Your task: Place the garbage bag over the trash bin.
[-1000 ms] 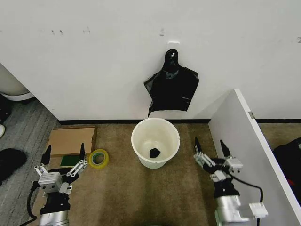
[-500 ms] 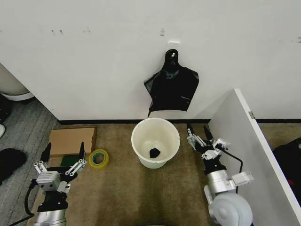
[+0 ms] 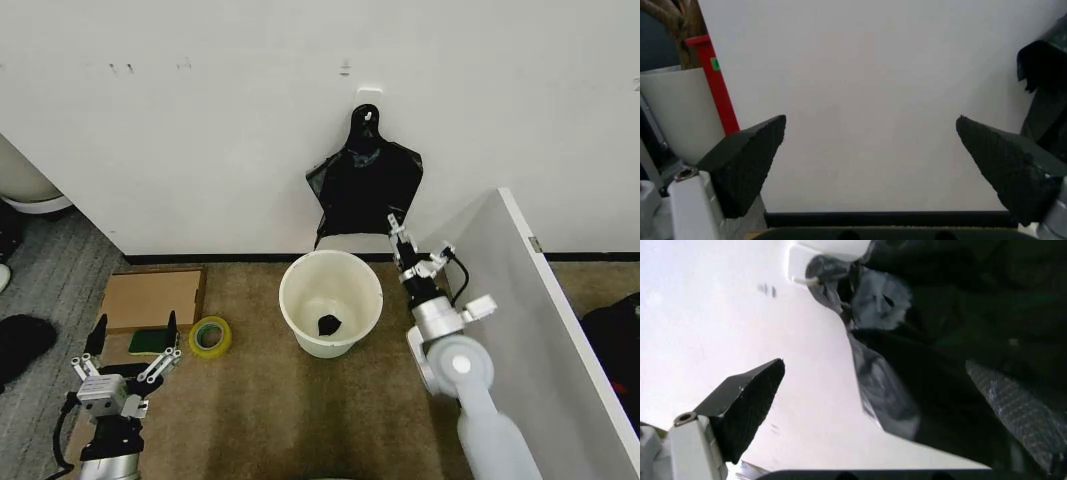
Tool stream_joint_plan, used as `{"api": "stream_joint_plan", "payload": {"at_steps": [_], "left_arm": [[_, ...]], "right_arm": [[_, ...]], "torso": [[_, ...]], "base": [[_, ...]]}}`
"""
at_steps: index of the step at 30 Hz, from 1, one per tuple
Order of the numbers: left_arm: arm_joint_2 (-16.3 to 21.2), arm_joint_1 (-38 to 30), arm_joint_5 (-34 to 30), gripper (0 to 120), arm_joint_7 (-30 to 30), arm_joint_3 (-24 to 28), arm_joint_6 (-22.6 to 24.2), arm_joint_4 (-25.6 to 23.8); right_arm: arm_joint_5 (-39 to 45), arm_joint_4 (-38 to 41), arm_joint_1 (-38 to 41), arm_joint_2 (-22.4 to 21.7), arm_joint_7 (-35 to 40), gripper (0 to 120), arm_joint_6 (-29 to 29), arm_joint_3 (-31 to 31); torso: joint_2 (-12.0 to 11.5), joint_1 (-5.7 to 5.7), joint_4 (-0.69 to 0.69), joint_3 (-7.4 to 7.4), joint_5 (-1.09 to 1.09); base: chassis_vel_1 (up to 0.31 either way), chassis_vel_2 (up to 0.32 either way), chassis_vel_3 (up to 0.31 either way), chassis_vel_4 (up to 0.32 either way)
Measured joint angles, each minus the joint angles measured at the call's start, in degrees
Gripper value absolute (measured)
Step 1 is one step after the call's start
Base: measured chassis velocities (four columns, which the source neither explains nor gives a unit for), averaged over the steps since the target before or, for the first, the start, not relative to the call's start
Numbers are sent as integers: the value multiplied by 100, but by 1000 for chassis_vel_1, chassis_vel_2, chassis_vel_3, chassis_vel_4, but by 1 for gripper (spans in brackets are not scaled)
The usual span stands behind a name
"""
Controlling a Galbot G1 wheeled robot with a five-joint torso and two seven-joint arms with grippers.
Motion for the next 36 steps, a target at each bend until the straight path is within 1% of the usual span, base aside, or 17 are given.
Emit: {"api": "stream_joint_plan", "payload": {"at_steps": [4, 6, 8, 13, 15, 17, 20, 21, 23, 27, 36], "left_arm": [[50, -40, 97, 100, 20, -53, -7, 45], [68, -51, 105, 100, 24, -69, -8, 45], [117, -94, 88, 100, 37, -137, -1, 43], [97, -181, -68, 100, 74, -274, 46, 55], [110, -202, -112, 100, 76, -295, 66, 57], [177, -253, -203, 100, 89, -351, 111, 52], [243, -311, -281, 100, 100, -425, 174, 6], [252, -323, -306, 100, 101, -457, 200, -5], [254, -327, -316, 100, 100, -480, 214, -10], [280, -330, -392, 100, 96, -581, 289, -81], [277, -366, -435, 100, 95, -621, 343, -116]], "right_arm": [[158, -479, 375, 54, -394, 100, 8, -105], [169, -553, 451, 57, -422, 100, 12, -141], [171, -868, 698, 89, -481, 100, 55, -269], [41, -1422, 1120, 211, -636, 100, 248, -427], [21, -1523, 1213, 242, -674, 100, 266, -431], [-12, -1793, 1434, 354, -777, 100, 291, -401], [20, -2121, 1640, 567, -1038, 100, 299, -263], [83, -2245, 1701, 644, -1232, 100, 302, -181], [129, -2311, 1722, 681, -1362, 100, 307, -141], [312, -2661, 1774, 756, -2228, 100, 313, -33], [300, -3022, 1905, 887, -2391, 100, 314, 19]], "torso": [[0, 0, -1, 0, 0], [0, 0, -1, 0, 0], [0, 0, -1, 0, 0], [0, 0, 0, 0, 0], [0, 0, 0, 0, 0], [0, 0, -1, 0, -1], [0, 0, 0, 0, 0], [0, 0, 0, 0, -1], [0, 0, 0, 0, -1], [0, 0, 0, 0, 0], [0, -1, 0, 0, 1]], "base": [[0, 0, 0, 0], [0, 0, 0, 0], [0, 0, 0, 0], [0, 0, 0, 0], [0, 0, 0, 0], [0, 0, 0, 0], [0, 0, 0, 0], [0, 0, 0, 0], [0, 0, 0, 0], [0, 0, 0, 0], [0, 0, 0, 0]]}}
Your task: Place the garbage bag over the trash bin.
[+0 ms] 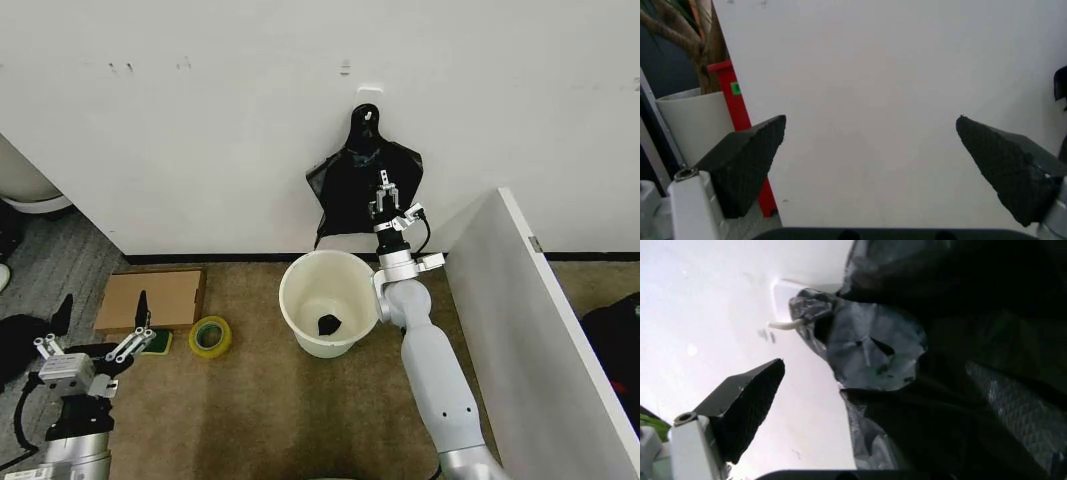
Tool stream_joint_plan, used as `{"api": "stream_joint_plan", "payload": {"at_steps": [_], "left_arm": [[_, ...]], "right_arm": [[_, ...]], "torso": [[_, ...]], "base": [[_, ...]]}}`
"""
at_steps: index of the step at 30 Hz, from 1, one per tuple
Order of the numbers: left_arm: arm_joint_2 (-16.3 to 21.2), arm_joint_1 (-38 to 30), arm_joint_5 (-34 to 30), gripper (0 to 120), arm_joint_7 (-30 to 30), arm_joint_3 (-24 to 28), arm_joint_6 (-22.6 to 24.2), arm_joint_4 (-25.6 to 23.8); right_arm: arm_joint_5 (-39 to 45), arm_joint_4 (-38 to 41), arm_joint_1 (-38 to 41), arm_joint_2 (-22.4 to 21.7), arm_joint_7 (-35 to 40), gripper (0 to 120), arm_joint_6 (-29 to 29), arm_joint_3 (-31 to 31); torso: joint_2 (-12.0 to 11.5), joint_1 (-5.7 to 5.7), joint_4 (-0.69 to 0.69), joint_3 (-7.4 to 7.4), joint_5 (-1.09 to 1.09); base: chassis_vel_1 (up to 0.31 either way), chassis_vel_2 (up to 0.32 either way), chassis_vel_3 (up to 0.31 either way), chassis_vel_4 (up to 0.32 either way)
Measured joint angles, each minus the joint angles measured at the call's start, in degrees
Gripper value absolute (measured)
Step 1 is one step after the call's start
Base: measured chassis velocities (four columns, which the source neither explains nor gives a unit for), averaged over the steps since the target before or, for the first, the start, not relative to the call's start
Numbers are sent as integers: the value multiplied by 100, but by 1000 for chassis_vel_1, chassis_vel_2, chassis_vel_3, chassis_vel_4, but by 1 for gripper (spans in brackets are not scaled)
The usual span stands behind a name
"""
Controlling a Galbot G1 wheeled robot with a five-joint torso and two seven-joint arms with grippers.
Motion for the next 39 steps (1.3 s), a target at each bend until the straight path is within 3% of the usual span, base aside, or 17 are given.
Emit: {"api": "stream_joint_plan", "payload": {"at_steps": [19, 25, 39], "left_arm": [[-57, 257, 21, 100, 11, -113, 37, -293], [-98, 312, 21, 100, 13, -123, 59, -335], [-160, 295, 30, 100, 17, -128, 79, -362]], "right_arm": [[-23, -569, 435, 122, -394, 100, 3, 267], [1, -601, 511, 122, -454, 86, -22, 316], [-69, -428, 373, 119, -548, 84, -82, 208]], "torso": [[0, 0, 0, 0, 0], [0, 0, 0, 0, 0], [1, 0, 0, 0, 0]], "base": [[0, 0, 0, 0], [0, 0, 0, 0], [0, 0, 0, 0]]}}
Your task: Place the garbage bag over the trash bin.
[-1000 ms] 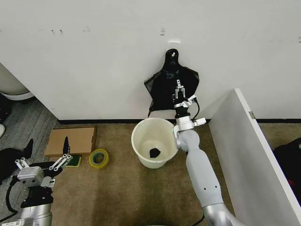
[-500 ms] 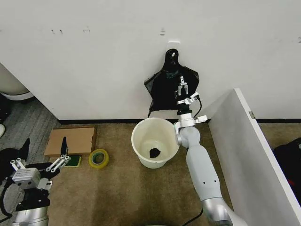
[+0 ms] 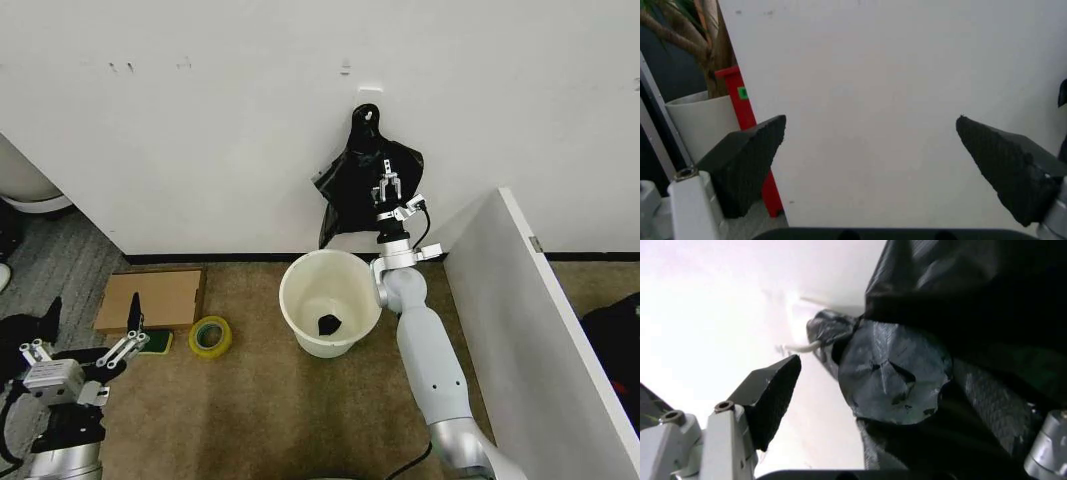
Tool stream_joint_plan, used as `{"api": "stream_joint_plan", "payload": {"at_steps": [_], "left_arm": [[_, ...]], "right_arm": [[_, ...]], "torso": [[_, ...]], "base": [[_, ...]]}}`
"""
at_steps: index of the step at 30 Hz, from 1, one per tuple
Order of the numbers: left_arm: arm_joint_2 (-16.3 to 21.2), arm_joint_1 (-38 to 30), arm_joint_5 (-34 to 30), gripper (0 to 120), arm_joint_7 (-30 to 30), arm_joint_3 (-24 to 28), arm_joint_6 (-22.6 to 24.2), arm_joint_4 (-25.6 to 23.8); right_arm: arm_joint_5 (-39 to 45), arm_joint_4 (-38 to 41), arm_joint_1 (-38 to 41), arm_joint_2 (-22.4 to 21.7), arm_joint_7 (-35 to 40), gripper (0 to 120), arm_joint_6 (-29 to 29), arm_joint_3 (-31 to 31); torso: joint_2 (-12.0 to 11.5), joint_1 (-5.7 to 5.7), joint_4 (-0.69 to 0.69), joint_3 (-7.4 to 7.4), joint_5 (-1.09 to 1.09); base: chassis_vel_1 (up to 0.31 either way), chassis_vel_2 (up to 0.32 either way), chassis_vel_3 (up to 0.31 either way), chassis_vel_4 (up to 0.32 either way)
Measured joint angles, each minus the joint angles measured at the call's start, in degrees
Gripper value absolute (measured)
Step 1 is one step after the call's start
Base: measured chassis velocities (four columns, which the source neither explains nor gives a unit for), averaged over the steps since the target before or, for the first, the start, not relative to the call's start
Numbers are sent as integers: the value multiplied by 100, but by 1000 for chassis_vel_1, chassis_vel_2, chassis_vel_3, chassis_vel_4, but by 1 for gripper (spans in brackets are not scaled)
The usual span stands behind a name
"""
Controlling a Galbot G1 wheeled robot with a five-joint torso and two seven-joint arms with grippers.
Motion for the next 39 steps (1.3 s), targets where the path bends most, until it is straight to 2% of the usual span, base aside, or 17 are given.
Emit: {"api": "stream_joint_plan", "payload": {"at_steps": [3, 5, 7, 11, 16, 18, 20, 26, 39], "left_arm": [[-2, -10, 0, 100, 0, 8, 9, 5], [7, -8, 0, 100, -1, 8, 13, 5], [11, -4, 0, 100, -1, 6, 14, 4], [26, 19, -6, 100, -6, -7, 16, -23], [45, 12, -16, 100, -8, -8, 16, -25], [52, -6, -26, 100, -11, -6, 16, -25], [55, -10, -27, 100, -11, -4, 17, -25], [63, -41, -28, 100, -30, 15, 45, -8], [32, -119, -24, 100, -59, 79, 57, 49]], "right_arm": [[-8, 2, 14, -2, -3, 82, -2, 7], [-6, 13, 30, -2, -2, 74, -2, 9], [-8, 25, 30, -2, 0, 71, -2, 6], [-21, 47, 24, -2, 32, 53, 17, 12], [-36, 86, 1, -3, 58, 39, 34, 17], [-61, 105, -6, -3, 83, 27, 48, 15], [-65, 110, -6, -3, 95, 25, 52, 14], [-114, 163, -25, -3, 146, 0, 89, -12], [-441, 578, -322, -42, 236, 0, 173, -294]], "torso": [[0, 0, 0, 0, 0], [0, 0, 0, 0, 0], [0, 0, 0, 0, 0], [0, 0, 0, 0, 0], [0, 0, 0, 0, 0], [0, 0, 0, 0, 0], [0, 0, 0, 0, 0], [0, 0, 0, 0, 0], [0, 0, 1, 0, 0]], "base": [[0, 0, 0, 0], [0, 0, 0, 0], [0, 0, 0, 0], [0, 0, 0, 0], [0, 0, 0, 0], [0, 0, 0, 0], [0, 0, 0, 0], [0, 0, 0, 0], [0, 0, 0, 0]]}}
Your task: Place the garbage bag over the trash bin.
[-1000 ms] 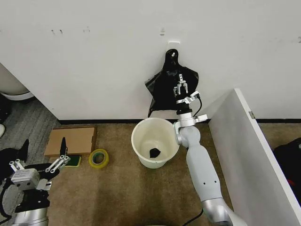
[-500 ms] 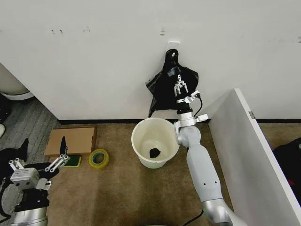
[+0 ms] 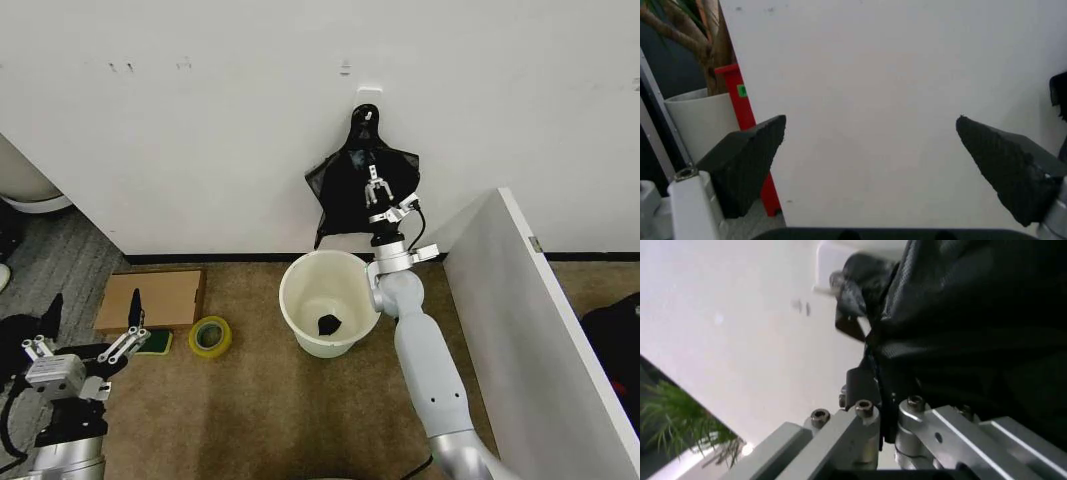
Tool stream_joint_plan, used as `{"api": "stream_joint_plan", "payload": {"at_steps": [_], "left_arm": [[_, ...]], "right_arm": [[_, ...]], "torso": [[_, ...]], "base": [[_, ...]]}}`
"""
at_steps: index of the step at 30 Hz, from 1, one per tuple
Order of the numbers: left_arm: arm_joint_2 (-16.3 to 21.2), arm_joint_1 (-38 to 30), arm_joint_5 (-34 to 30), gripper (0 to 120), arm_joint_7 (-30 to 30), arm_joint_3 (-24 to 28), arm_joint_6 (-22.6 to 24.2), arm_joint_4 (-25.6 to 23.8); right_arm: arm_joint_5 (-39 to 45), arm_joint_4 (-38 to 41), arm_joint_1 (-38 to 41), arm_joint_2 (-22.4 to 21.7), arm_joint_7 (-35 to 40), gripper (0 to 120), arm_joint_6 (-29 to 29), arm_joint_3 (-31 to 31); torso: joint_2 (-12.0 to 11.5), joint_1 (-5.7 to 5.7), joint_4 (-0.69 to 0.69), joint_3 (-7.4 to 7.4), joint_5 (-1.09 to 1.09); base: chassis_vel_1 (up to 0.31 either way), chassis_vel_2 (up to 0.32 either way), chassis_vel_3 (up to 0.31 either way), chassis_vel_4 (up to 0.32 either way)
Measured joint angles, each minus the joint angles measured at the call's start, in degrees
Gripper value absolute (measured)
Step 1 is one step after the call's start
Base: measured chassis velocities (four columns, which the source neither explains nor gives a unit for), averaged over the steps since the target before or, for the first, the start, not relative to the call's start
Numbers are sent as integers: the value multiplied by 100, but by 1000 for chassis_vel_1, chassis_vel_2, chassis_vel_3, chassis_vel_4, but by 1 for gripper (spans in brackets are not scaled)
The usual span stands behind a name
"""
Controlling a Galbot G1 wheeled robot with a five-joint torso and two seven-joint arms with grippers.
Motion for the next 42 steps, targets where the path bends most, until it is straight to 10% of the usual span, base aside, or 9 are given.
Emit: {"api": "stream_joint_plan", "payload": {"at_steps": [42], "left_arm": [[85, -251, -90, 100, -41, 240, 16, 201]], "right_arm": [[-2116, 2036, -2104, -1301, 929, 0, 640, -185]], "torso": [[0, 0, -1, 0, 1]], "base": [[0, 0, 0, 0]]}}
